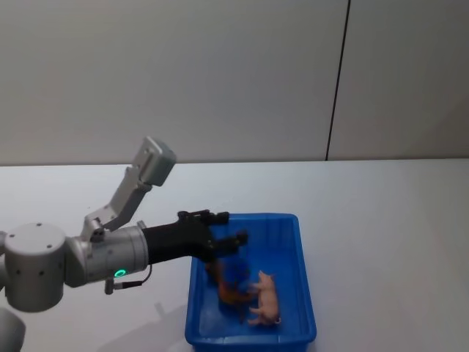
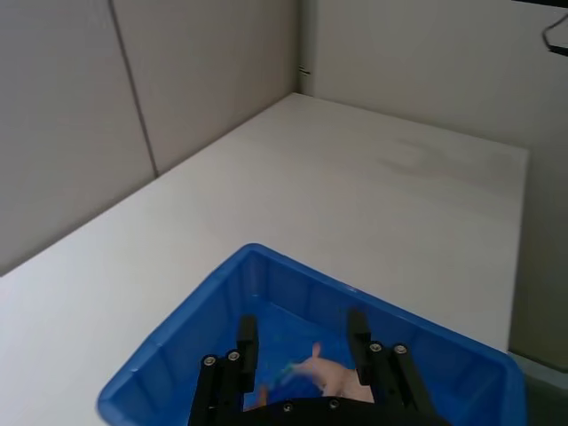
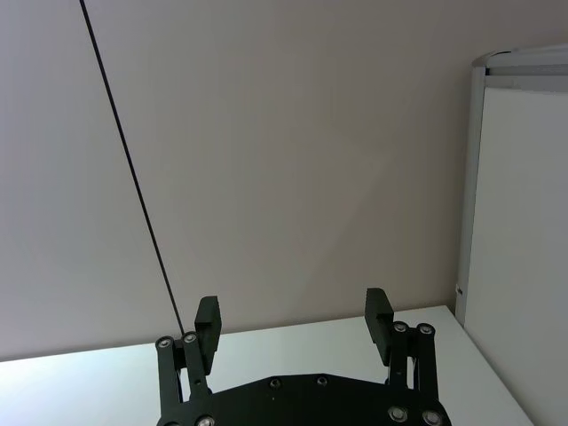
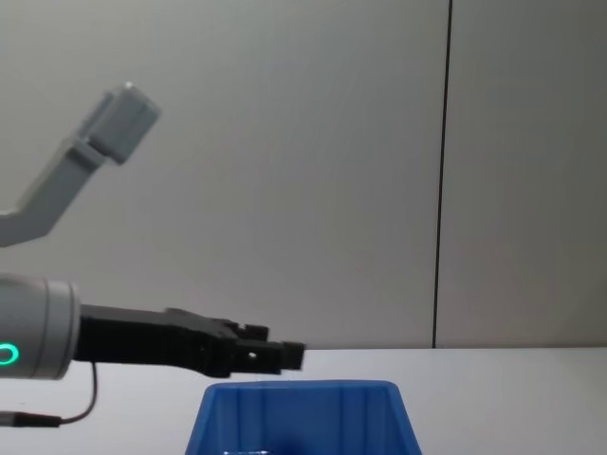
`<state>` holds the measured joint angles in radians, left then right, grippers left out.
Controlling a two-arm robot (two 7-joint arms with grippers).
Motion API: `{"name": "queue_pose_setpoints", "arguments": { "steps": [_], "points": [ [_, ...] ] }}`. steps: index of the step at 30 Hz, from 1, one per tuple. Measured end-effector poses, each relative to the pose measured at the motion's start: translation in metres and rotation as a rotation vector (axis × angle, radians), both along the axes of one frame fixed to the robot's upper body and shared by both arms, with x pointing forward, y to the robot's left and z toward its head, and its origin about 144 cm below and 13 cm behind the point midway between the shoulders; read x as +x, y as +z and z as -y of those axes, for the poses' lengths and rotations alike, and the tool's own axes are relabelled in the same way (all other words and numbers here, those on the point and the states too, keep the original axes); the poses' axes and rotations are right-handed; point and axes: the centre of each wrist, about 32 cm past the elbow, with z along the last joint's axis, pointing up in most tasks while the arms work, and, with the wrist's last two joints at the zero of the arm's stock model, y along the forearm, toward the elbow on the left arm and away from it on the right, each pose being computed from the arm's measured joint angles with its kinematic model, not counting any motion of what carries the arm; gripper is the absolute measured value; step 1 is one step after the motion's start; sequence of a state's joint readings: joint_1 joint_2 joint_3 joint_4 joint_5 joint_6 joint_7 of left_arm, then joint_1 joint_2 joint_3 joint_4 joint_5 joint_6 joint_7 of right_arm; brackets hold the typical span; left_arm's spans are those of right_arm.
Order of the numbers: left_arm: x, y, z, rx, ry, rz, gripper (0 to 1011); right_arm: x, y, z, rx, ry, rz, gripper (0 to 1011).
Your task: Pick up the two dolls from the table and place them into the box.
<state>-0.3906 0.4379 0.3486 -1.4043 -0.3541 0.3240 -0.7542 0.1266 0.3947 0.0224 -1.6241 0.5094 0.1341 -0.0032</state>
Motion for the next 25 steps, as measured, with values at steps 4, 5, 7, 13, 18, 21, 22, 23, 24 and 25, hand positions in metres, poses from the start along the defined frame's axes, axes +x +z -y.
{"name": "queue_pose_setpoints", "arguments": {
  "steps": [4,5,7,13,18,21,22,23,24,25],
  "points": [
    [0.009,0.001,0.002,0.003,-0.061,-0.025,724,0.0,0.0,0.0,0.0,0.0,0.0,1001],
    [0.01,0.002,0.002,0.003,-0.068,-0.027,743,0.0,0.0,0.0,0.0,0.0,0.0,1001],
    [0.012,0.002,0.002,0.002,-0.084,-0.032,799,0.0,0.0,0.0,0.0,0.0,0.0,1001],
    [0.013,0.004,0.0,-0.004,-0.089,-0.029,970,0.0,0.0,0.0,0.0,0.0,0.0,1001],
    [0.009,0.005,-0.002,-0.013,-0.062,-0.012,1003,0.0,0.0,0.0,0.0,0.0,0.0,1001],
    [0.006,0.005,-0.004,-0.02,-0.036,0.004,1003,0.0,0.0,0.0,0.0,0.0,0.0,1001],
    [0.004,0.005,-0.004,-0.021,-0.029,0.008,1003,0.0,0.0,0.0,0.0,0.0,0.0,1001],
    [0.002,0.005,-0.005,-0.025,-0.011,0.017,1003,0.0,0.0,0.0,0.0,0.0,0.0,1001],
    [0.001,0.005,-0.005,-0.027,-0.002,0.021,1003,0.0,0.0,0.0,0.0,0.0,0.0,1001],
    [0.0,0.006,-0.006,-0.029,0.005,0.027,1003,0.0,0.0,0.0,0.0,0.0,0.0,1001]
  ]
}}
